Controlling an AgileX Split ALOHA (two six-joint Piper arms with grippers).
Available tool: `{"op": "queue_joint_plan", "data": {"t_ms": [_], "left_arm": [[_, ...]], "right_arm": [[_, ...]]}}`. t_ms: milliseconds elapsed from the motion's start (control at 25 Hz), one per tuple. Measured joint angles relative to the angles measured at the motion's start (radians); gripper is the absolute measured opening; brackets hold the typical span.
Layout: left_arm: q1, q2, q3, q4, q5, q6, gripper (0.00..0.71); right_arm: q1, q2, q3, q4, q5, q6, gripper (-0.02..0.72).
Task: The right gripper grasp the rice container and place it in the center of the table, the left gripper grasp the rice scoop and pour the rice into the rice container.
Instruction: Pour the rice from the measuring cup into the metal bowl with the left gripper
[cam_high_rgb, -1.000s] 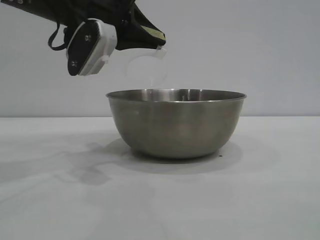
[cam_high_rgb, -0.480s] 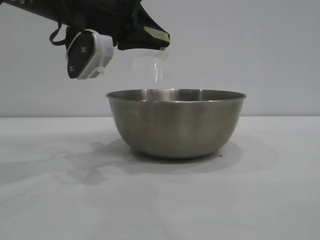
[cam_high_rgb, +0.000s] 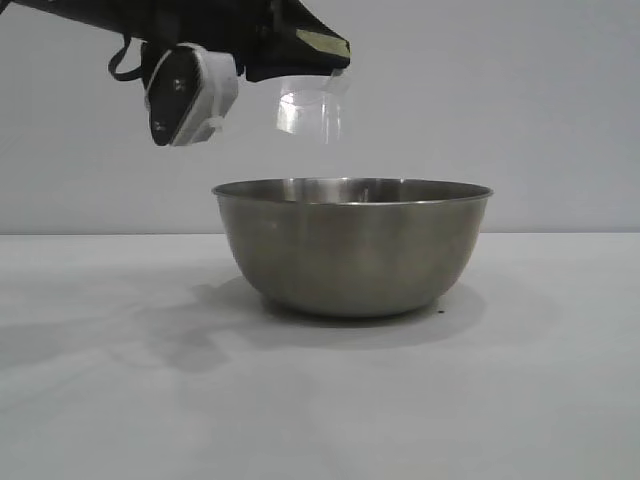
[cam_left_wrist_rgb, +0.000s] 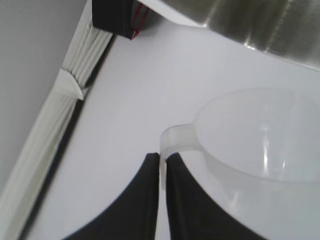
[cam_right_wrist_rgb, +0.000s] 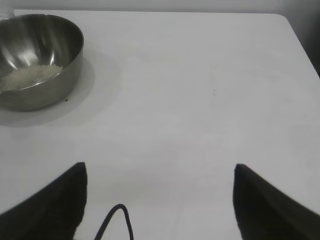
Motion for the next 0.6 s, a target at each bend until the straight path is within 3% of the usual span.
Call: {"op": "queue_joint_plan", "data": {"t_ms": [200, 400, 600], "left_arm": [[0.0, 0.0, 0.0, -0.248, -0.088, -0.323, 0.0], [0.0, 0.0, 0.0, -0.602, -0.143, -0.62, 0.0], [0.0, 0.0, 0.0, -0.875, -0.144, -0.793, 0.0]], "right_arm": [[0.0, 0.0, 0.0, 0.0, 0.0, 0.0, 0.549], [0.0, 0.0, 0.0, 0.0, 0.0, 0.0, 0.549], [0.0, 0.0, 0.0, 0.0, 0.0, 0.0, 0.549]]}}
